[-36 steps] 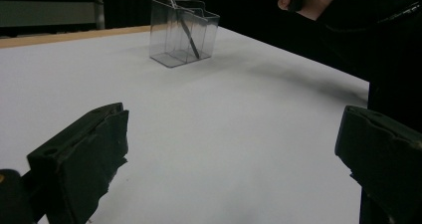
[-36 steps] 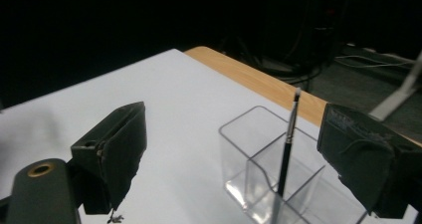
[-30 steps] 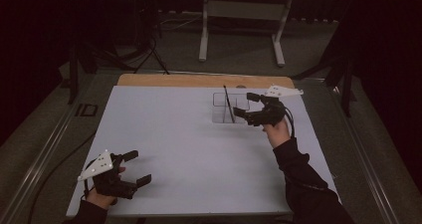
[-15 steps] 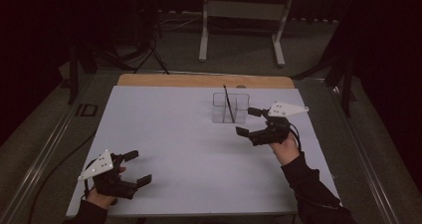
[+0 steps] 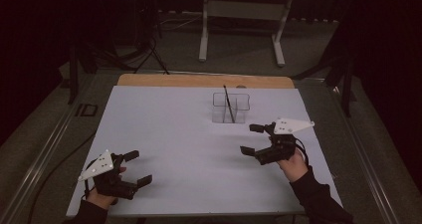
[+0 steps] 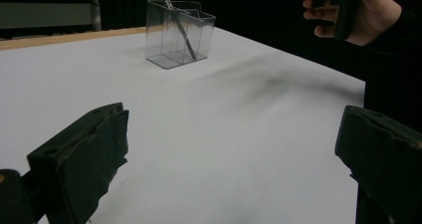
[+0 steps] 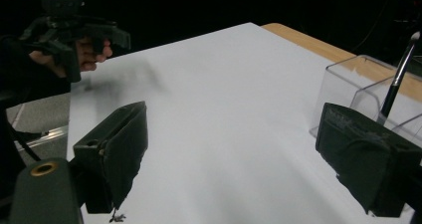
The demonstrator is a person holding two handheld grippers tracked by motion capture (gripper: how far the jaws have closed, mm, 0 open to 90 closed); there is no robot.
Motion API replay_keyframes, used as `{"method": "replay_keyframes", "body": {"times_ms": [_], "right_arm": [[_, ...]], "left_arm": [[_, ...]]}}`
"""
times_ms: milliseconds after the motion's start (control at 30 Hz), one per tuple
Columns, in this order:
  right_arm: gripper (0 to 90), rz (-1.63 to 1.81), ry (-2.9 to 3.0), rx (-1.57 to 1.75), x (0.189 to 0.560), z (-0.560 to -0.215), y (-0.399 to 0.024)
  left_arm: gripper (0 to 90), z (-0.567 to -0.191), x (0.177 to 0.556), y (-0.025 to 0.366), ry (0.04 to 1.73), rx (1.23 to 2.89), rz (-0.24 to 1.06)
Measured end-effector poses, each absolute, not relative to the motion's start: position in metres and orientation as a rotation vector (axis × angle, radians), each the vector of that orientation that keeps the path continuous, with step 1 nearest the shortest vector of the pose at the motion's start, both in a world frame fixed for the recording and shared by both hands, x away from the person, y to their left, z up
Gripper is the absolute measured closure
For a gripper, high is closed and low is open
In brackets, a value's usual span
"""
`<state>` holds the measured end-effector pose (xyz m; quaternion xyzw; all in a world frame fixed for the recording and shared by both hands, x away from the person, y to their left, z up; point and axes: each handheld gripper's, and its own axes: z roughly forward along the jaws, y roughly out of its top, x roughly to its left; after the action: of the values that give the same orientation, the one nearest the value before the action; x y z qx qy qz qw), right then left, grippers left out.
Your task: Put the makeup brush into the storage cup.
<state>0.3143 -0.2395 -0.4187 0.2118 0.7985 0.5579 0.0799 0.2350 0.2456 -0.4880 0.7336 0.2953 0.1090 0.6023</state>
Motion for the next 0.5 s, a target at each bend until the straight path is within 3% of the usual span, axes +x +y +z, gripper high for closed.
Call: {"method": "replay_keyframes", "body": {"times_ms": [500], "right_arm": [[13.2, 1.730, 2.471, 0.600, 0.288, -0.454, -0.259]], "left_arm": [[1.6, -0.488, 0.235, 0.246, 0.678, 1.702, 0.251]]}}
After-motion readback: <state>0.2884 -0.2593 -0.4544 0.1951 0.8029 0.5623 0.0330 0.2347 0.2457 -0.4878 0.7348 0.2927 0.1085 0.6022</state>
